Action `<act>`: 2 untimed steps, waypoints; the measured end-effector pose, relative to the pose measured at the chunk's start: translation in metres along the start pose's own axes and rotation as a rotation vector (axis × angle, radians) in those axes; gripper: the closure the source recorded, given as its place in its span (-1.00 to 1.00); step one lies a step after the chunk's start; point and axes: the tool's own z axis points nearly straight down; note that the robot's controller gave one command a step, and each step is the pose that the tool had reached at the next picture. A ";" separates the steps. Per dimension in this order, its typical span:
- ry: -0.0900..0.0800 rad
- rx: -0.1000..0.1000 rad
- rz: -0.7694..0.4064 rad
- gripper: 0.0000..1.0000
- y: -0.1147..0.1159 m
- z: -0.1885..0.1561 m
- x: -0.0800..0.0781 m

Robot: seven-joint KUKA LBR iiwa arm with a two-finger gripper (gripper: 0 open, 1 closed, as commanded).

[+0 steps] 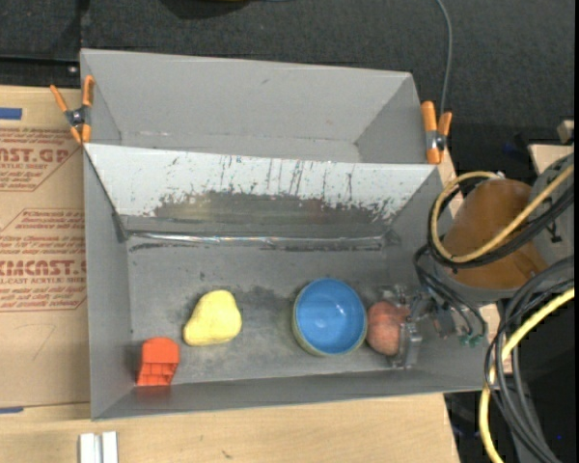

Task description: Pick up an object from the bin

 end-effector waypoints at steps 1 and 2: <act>0.000 0.000 0.000 1.00 0.000 0.000 0.000; 0.003 -0.001 0.000 1.00 0.001 -0.004 0.001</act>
Offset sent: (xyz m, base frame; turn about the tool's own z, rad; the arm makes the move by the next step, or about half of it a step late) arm 0.0001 0.0002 0.0255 0.0000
